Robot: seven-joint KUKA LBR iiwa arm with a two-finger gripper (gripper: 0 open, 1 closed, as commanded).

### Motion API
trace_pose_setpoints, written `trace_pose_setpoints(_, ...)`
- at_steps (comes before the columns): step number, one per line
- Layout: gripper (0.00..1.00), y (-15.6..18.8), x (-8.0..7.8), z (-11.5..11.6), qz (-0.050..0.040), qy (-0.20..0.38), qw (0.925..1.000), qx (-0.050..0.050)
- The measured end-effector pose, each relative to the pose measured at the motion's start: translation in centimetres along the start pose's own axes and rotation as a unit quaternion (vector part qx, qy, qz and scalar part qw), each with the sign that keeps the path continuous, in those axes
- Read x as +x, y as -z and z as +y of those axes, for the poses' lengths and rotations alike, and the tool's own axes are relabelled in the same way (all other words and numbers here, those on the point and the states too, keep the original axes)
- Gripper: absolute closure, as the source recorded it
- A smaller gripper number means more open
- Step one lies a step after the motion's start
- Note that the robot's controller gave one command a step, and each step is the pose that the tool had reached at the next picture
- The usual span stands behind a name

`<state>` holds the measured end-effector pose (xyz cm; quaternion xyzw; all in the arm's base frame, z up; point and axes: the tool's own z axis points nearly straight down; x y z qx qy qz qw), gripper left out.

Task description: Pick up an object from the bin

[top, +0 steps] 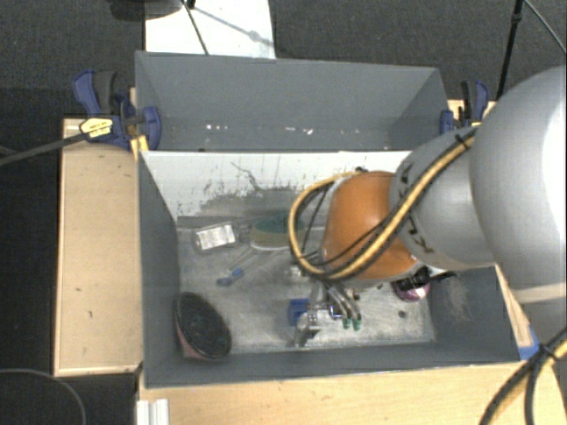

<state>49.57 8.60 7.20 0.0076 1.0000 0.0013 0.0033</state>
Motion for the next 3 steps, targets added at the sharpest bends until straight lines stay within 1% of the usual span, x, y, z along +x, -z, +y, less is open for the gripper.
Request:
trace_pose_setpoints(1, 1.00, 0.2, -0.2, 0.1, -0.0030, 0.002, 1.0000, -0.001)
trace_pose_setpoints(2, 1.00, 11.5, 0.3, 3.3, -0.0014, 0.020, 0.9998, 0.000)
trace_pose_setpoints(3, 1.00, 14.9, 0.0, 4.3, -0.0001, 0.037, 0.9993, 0.000)
